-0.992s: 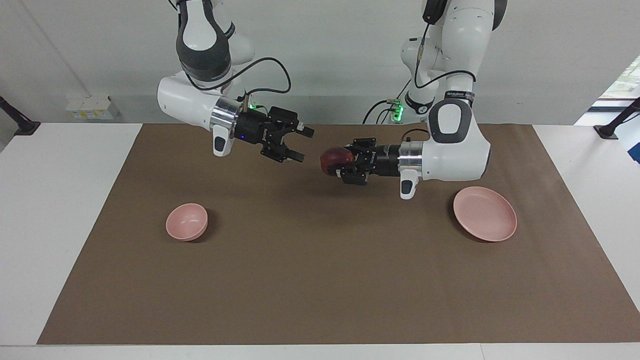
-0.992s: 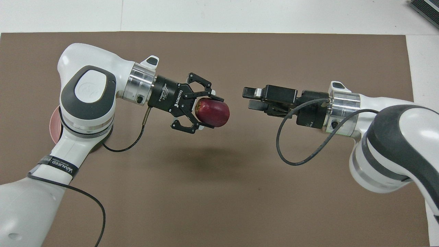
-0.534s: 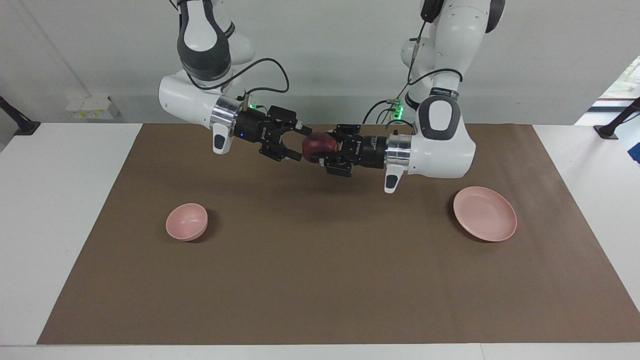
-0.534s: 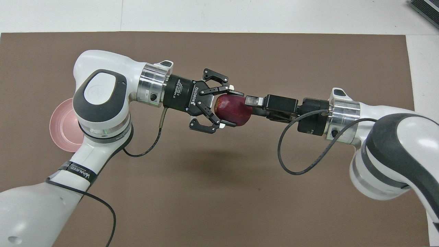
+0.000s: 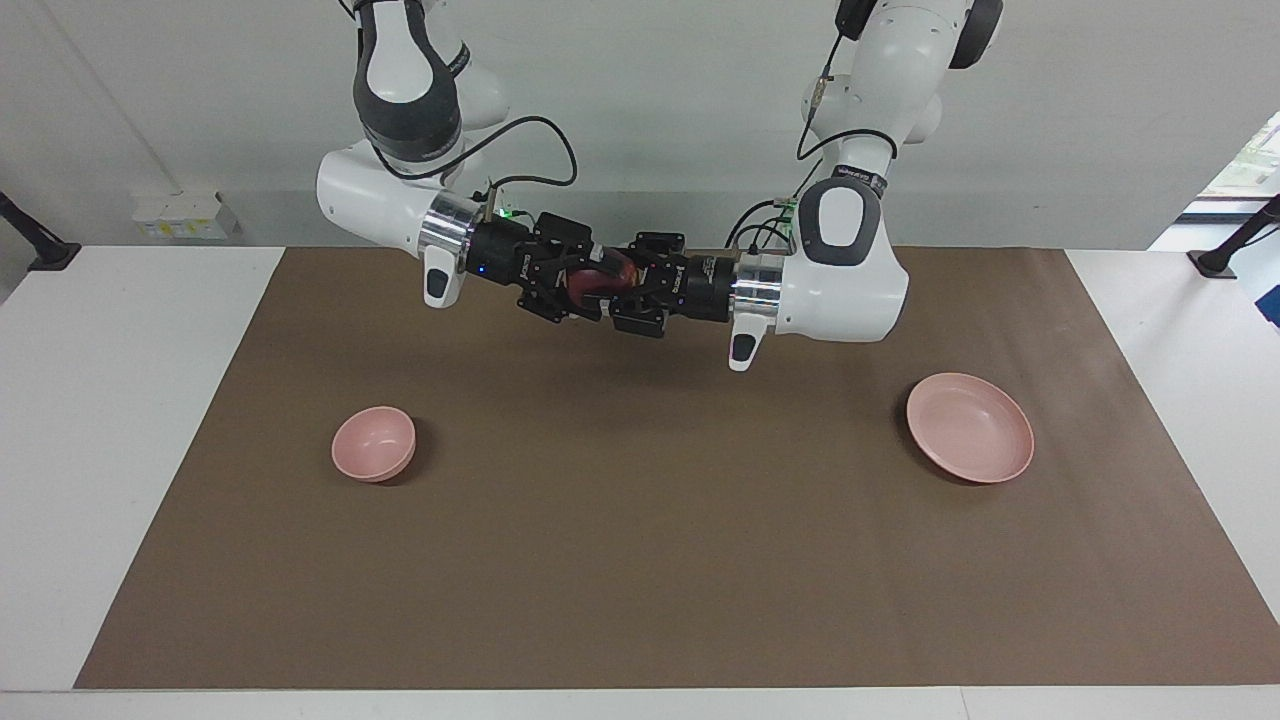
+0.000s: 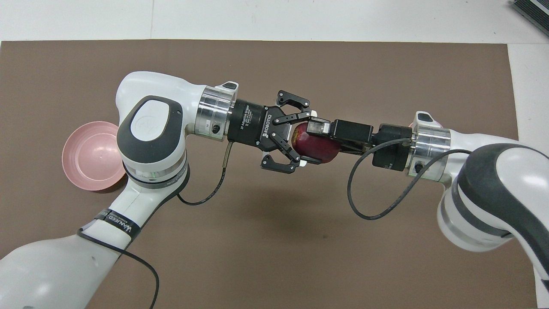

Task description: Move apple from plate to bowl

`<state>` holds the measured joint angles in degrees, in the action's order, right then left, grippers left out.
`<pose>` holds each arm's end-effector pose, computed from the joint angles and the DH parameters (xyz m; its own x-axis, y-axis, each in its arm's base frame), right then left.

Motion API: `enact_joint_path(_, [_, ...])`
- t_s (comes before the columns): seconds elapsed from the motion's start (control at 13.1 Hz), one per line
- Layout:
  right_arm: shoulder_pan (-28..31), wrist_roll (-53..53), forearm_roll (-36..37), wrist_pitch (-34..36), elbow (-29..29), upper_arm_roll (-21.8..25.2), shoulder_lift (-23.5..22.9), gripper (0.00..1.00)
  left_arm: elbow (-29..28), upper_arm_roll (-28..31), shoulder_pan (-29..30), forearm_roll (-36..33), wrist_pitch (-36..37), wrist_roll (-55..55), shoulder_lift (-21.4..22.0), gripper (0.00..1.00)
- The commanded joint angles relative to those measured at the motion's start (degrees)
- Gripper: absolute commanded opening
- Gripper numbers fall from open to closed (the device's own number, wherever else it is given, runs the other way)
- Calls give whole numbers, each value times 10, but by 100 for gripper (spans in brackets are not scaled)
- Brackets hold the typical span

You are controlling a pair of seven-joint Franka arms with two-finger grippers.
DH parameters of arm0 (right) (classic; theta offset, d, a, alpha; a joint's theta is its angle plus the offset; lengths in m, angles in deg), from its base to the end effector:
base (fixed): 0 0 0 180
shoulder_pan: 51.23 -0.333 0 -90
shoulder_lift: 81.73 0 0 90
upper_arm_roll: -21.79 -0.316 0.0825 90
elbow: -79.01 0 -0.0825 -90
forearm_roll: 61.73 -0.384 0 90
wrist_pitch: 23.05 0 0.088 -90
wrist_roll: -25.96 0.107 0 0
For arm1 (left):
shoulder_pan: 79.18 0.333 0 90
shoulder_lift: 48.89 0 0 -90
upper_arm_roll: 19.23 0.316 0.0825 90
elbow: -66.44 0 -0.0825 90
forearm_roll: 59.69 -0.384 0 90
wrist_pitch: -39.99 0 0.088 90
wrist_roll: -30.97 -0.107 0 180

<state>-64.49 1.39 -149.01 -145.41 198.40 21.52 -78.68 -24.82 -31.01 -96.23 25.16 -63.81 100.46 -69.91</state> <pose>0.5376 0.1739 0.4963 0.9676 -0.2470 0.0522 -0.0191 -0.2779 -0.9604 0.5628 -0.3808 0.4906 0.0190 0.0972 -0.9951 0.9559 -0.2934 -0.0104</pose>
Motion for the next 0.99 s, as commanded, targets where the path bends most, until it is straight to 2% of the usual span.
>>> enact_joint_path(0.0, [-1,10,-18,0,10,-3,12,0,-2,-1,-4,10,-12,6,7,0])
enact_joint_path(0.08, [0,39,-18,1,10,-3,12,0,-3,-1,-4,8,-12,6,7,0])
enact_joint_path(0.15, [-1,45,-18,1,7,-3,9,0,-2,0,-4,2,-15,6,8,99])
enact_joint_path(0.31, [0,49,-18,5,3,-3,7,0,-2,2,-2,-3,-20,6,8,100])
enact_joint_path(0.69, [24,53,-2,20,-1,1,1,0,3,4,2,-157,-20,6,5,100])
enact_joint_path(0.92, [91,54,116,65,-32,1,-24,0,2,4,4,-291,-20,6,5,100])
